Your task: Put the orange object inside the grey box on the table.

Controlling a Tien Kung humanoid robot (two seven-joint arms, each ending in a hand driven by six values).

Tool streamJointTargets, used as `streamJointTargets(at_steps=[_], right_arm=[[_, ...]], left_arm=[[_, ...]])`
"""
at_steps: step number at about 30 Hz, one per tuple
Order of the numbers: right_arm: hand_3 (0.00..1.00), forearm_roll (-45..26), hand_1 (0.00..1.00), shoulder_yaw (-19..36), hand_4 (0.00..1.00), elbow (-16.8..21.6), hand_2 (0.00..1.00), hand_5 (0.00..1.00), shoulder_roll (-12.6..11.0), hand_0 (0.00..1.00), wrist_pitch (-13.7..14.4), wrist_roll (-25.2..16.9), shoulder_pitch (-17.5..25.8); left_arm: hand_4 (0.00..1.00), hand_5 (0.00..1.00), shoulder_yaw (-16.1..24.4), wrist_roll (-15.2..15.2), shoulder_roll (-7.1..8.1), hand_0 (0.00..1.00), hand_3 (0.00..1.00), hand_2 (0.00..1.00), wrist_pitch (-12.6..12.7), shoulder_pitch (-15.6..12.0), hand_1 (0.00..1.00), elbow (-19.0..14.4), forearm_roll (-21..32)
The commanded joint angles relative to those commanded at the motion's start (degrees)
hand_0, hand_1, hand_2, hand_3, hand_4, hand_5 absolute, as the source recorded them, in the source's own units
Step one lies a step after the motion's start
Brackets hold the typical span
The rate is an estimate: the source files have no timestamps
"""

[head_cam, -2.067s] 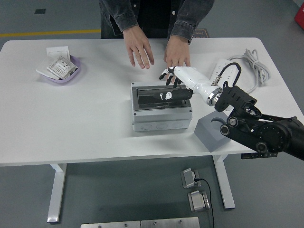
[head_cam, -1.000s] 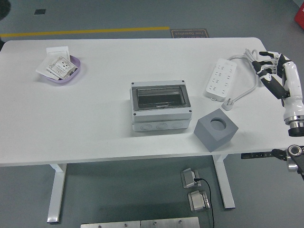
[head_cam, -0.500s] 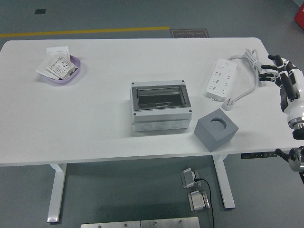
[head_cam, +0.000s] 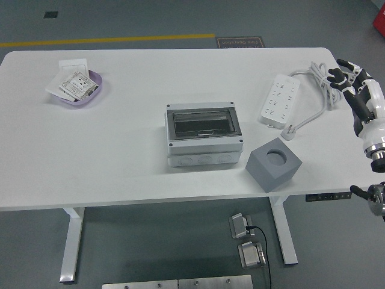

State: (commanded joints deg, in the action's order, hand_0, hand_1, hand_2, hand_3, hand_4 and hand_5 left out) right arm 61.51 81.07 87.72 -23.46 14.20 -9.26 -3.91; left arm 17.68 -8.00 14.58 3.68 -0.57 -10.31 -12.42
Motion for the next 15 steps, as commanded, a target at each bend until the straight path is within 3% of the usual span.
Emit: streamJointTargets(at_steps=[1,2,15], right_arm=[[0.857,-0.07,0.74,0.02,0.874,0.07,0.743,0.233,-0.09,0.783,0.04,-0.02,0.06],[0.846,-0.21,0.735,0.03,0.838,0.12,0.732,0.172,-0.23,0.782,0.13,-0.09,0.14],[0.798,0.04,0.722,-1.08,0.821,0.08,0.711,0.166,-0.72,0.786,1.16,-0.24,0.1]], left_arm=[[0.611,0.149,0.0,0.02,0.02,0.611,0.575,0.584,-0.01,0.01,0.639,0.0,0.0],[0.611,0.15,0.23,-0.02,0.03,0.612,0.574,0.585,-0.01,-0.01,0.638,0.0,-0.22],[0.611,0.152,1.0,-0.02,0.27,0.612,0.574,0.585,-0.02,0.14,0.639,0.0,-0.93]])
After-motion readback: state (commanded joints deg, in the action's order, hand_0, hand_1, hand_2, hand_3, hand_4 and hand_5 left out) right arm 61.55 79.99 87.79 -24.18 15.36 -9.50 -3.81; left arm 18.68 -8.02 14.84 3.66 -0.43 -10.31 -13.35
